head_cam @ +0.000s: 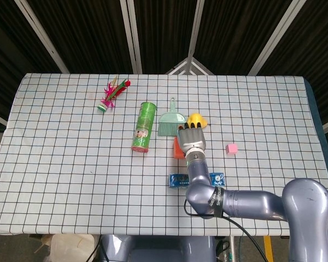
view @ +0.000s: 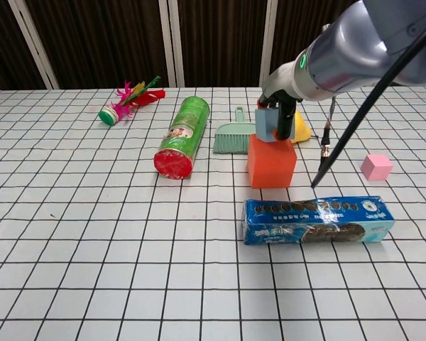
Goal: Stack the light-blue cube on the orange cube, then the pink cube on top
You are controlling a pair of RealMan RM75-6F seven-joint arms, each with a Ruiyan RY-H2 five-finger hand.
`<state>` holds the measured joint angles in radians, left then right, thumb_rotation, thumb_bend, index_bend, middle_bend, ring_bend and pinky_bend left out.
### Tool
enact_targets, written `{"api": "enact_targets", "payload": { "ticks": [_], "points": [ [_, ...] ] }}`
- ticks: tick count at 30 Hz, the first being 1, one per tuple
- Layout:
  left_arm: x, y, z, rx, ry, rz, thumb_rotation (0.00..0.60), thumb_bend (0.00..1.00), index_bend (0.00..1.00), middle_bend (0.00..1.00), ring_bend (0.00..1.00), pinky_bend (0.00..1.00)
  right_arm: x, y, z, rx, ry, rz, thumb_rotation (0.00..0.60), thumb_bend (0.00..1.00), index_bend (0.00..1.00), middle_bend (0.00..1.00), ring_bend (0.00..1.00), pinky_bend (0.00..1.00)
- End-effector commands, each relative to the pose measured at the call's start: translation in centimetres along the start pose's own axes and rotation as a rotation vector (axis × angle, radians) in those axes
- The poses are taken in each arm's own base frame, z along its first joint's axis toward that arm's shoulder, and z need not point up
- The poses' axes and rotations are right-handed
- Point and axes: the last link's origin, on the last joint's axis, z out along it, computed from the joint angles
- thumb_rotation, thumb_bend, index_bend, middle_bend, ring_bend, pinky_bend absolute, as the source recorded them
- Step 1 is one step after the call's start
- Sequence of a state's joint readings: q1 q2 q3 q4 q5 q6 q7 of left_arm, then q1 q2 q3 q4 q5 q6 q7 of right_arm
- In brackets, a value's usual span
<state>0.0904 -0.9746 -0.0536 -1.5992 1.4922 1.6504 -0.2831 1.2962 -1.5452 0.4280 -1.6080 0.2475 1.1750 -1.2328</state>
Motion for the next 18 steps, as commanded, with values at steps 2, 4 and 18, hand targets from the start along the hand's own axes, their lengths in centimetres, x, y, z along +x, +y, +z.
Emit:
{"api": "enact_targets", "payload": {
  "ticks": [2, 4, 18],
  "points": [
    [-0.02, 0.03, 0.0, -0.001, 0.0, 0.001, 0.6, 0.16, 0.1, 0.0, 0.0, 0.0, 0.11, 0.03, -0.1, -0.002, -0.001, -0.004, 0.6, 0.57, 0.1, 0.08, 0.04, 0.04],
    [-0.03, 0.04, -0.01, 0.0, -0.001, 0.0, 0.6, 0.16, 0.1, 0.0, 0.0, 0.0, 0.16, 0.06, -0.16, -0.003, -0.003, -0.008, 0.6, 0.55, 0.09, 0.08, 0.04, 0.04],
    [-0.07, 0.08, 0.05, 0.0, -0.002, 0.004, 0.6, 0.16, 0.1, 0.0, 0.0, 0.0, 0.38, 0.75, -0.66, -0.04, -0.033, -0.079, 0.6, 0.46, 0.01, 0.08, 0.03, 0.03]
  ]
}}
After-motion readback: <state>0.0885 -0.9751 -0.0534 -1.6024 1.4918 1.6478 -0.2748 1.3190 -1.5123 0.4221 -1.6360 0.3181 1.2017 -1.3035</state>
